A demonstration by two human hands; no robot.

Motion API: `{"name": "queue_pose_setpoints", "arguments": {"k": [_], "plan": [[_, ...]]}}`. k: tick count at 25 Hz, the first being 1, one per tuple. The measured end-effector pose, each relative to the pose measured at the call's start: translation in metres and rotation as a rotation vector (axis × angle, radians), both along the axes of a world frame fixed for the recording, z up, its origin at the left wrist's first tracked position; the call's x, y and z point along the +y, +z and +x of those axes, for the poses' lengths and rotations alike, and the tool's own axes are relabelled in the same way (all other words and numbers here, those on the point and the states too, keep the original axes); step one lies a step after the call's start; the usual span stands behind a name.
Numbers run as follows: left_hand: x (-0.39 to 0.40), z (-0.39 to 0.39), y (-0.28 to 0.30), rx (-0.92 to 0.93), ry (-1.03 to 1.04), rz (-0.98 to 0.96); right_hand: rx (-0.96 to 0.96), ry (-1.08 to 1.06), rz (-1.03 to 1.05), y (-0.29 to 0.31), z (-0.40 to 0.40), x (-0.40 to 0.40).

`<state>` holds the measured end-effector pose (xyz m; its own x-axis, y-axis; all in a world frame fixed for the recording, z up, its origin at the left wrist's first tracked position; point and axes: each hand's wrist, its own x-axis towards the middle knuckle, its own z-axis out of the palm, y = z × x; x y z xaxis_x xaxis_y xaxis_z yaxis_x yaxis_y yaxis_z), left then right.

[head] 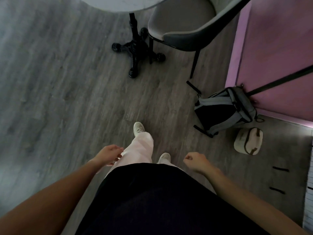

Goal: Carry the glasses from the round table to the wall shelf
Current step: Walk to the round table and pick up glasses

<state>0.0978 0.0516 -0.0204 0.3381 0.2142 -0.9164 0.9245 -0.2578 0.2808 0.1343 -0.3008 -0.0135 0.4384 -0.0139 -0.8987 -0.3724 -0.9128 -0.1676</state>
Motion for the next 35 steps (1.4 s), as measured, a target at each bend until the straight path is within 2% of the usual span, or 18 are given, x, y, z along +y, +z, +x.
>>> {"name": "queue_pose_setpoints", "arguments": {"k": [7, 13, 17, 24, 29, 35], "plan": [[0.051, 0.132, 0.005, -0.095, -0.173, -0.033, -0.075, -0.089, 0.03, 0.018, 0.116, 0.061], [0.077, 0.203, 0.011, -0.091, -0.177, -0.034, -0.085, -0.101, 0.065, 0.023, 0.186, 0.099], [0.089, 0.237, 0.005, -0.057, -0.16, -0.022, -0.065, -0.074, 0.068, 0.013, 0.229, 0.101], [0.078, 0.342, 0.006, -0.059, -0.145, 0.043, -0.029, 0.007, 0.056, 0.014, 0.357, 0.083], [0.048, 0.423, 0.018, -0.156, -0.17, 0.004, -0.125, 0.048, 0.05, 0.023, 0.439, 0.068], [0.058, 0.464, 0.018, -0.16, -0.25, 0.043, -0.098, 0.104, 0.045, 0.021, 0.487, 0.078]]}}
